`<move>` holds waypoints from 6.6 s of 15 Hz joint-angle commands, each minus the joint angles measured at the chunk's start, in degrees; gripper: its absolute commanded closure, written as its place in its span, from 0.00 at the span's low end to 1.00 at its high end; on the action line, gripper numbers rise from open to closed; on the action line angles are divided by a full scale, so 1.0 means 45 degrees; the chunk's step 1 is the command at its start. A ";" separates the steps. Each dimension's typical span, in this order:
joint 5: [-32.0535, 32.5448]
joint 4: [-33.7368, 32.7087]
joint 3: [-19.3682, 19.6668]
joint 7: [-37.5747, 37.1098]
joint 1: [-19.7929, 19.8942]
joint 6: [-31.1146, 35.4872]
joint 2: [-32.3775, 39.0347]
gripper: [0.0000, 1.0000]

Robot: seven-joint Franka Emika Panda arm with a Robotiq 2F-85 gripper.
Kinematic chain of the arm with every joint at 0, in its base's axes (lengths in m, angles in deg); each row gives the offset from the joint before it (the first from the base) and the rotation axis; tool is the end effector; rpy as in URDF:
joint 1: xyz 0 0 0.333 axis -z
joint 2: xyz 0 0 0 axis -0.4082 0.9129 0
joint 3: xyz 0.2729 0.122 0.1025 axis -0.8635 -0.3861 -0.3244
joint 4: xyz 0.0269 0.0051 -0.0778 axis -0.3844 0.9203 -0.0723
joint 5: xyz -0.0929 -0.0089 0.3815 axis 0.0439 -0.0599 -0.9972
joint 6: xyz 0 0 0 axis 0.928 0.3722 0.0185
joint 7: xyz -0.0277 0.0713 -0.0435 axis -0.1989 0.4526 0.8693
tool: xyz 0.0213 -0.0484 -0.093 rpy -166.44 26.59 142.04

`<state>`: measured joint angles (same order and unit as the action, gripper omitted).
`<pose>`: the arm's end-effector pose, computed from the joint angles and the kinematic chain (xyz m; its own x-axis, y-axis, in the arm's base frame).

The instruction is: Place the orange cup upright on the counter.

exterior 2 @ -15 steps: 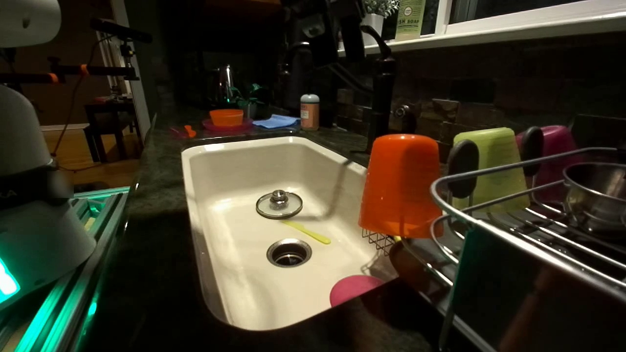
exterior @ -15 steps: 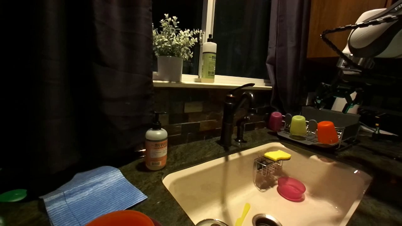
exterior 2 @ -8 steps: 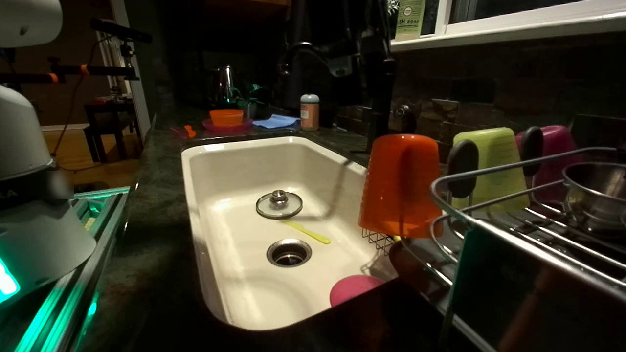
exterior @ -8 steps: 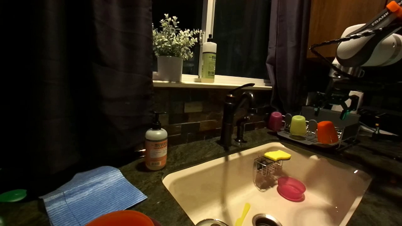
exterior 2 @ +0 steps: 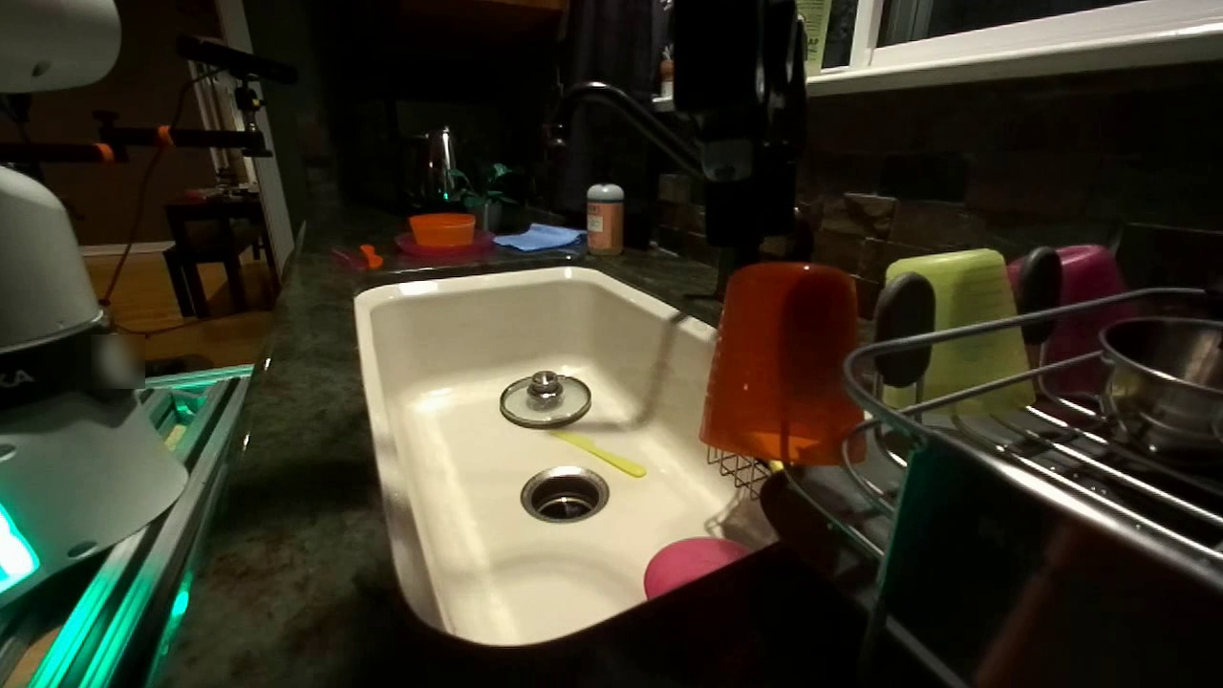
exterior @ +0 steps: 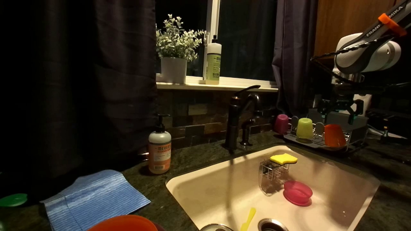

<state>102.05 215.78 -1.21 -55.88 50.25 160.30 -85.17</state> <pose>0.3897 -0.2226 0.3793 0.6524 -0.7439 0.1447 -0.7577 -0.6445 0.1026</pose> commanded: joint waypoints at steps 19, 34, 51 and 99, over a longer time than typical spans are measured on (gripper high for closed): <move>-0.2659 -0.3561 0.2584 0.3159 -0.1728 -0.3142 0.3256 0.00; -0.3726 -0.5008 0.3078 0.3140 -0.1590 -0.4782 0.4315 0.10; -0.3767 -0.5970 0.3169 0.2318 -0.1778 -0.6173 0.5412 0.24; -0.3830 -0.2752 0.3045 -0.0844 -0.1364 -0.6553 -0.0437 0.56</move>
<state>85.22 200.33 12.50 -60.09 42.92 130.85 -83.63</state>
